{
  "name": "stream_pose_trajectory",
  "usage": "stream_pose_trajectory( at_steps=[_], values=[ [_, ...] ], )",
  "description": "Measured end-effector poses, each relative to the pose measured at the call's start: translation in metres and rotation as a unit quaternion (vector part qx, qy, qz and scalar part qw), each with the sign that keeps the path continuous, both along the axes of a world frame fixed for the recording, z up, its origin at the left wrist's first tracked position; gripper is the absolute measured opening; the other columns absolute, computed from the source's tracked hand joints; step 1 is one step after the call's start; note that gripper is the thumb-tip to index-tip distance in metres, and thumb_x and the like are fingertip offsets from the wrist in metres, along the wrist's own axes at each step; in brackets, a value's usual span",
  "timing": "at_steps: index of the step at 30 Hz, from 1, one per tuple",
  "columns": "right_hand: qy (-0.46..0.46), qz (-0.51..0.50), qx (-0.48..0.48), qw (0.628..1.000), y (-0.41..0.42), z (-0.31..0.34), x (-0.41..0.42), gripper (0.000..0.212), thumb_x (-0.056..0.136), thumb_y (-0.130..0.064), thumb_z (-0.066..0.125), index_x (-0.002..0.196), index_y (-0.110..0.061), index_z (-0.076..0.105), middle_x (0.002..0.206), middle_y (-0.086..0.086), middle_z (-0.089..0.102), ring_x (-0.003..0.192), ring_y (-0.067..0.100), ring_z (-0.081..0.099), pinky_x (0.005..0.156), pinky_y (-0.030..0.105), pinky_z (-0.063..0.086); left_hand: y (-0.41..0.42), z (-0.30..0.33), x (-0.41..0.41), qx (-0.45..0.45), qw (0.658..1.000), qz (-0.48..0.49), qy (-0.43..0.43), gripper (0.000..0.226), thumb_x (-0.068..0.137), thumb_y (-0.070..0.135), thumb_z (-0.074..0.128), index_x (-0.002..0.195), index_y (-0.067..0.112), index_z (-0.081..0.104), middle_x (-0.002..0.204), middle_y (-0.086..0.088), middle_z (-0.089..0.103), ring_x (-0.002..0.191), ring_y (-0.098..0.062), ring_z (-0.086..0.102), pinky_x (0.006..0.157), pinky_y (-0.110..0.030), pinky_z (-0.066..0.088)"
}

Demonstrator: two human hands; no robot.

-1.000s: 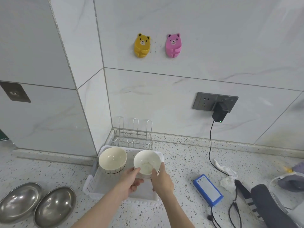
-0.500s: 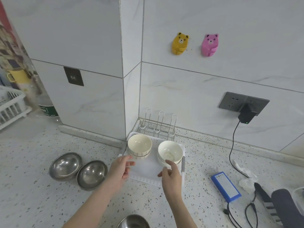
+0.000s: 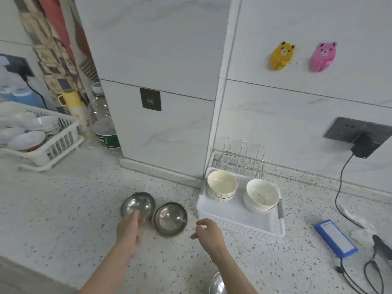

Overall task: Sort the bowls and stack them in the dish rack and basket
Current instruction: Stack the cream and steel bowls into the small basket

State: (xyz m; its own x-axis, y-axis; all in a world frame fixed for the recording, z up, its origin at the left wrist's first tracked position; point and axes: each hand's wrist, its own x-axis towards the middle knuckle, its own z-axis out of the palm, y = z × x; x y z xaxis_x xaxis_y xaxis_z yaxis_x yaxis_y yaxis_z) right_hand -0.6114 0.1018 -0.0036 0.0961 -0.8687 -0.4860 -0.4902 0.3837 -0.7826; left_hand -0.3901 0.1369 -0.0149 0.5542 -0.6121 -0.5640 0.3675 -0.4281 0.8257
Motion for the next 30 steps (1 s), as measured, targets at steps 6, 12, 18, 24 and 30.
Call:
stream_pose_trajectory(
  at_steps=[6,12,18,24,30],
  values=[
    [0.043,-0.007,0.050,0.998,0.005,-0.017,0.044,0.054,0.093,-0.034,0.046,0.144,-0.020,0.035,0.092,-0.001,0.070,0.066,0.008,0.060,0.057,0.022,0.047,0.006,-0.016,0.050,0.040,0.996,0.009,-0.078,0.054,0.090,0.033,0.066,0.136,0.021,0.039,0.130,-0.021,0.052,0.110,-0.047,0.058,0.088,-0.057,0.052],
    [0.069,-0.053,0.038,0.995,0.006,-0.029,0.070,0.065,0.093,-0.039,0.047,0.149,-0.019,0.023,0.121,0.011,0.065,0.073,0.013,0.060,0.064,0.028,0.052,-0.001,-0.032,0.084,0.075,0.991,-0.073,-0.087,0.065,0.092,0.031,0.063,0.146,0.028,0.028,0.141,-0.014,0.045,0.129,-0.045,0.045,0.102,-0.052,0.042],
    [0.079,-0.099,0.030,0.991,0.009,-0.030,0.082,0.063,0.092,-0.025,0.048,0.149,-0.027,0.023,0.104,0.002,0.065,0.057,0.008,0.059,0.050,0.023,0.045,-0.010,-0.035,0.092,0.076,0.975,-0.184,-0.100,0.059,0.096,0.020,0.057,0.147,0.026,0.029,0.108,-0.009,0.065,0.088,-0.021,0.070,0.053,-0.029,0.045],
    [0.056,-0.140,0.020,0.988,0.009,-0.022,0.086,0.046,0.086,-0.022,0.051,0.130,-0.032,0.042,0.073,0.001,0.071,0.051,0.010,0.056,0.046,0.023,0.043,-0.014,-0.029,0.095,0.057,0.966,-0.219,-0.128,0.048,0.095,0.018,0.057,0.139,0.027,0.042,0.100,-0.014,0.070,0.048,-0.007,0.049,0.043,-0.022,0.036],
    [0.034,-0.166,-0.027,0.985,0.006,0.001,0.075,0.042,0.084,-0.026,0.053,0.124,-0.037,0.048,0.067,-0.003,0.072,0.041,0.000,0.055,0.042,0.020,0.041,-0.020,-0.016,0.093,0.026,0.976,-0.190,-0.103,0.053,0.095,0.022,0.060,0.145,0.024,0.040,0.092,-0.018,0.072,0.044,-0.007,0.045,0.039,-0.022,0.029]
  ],
)
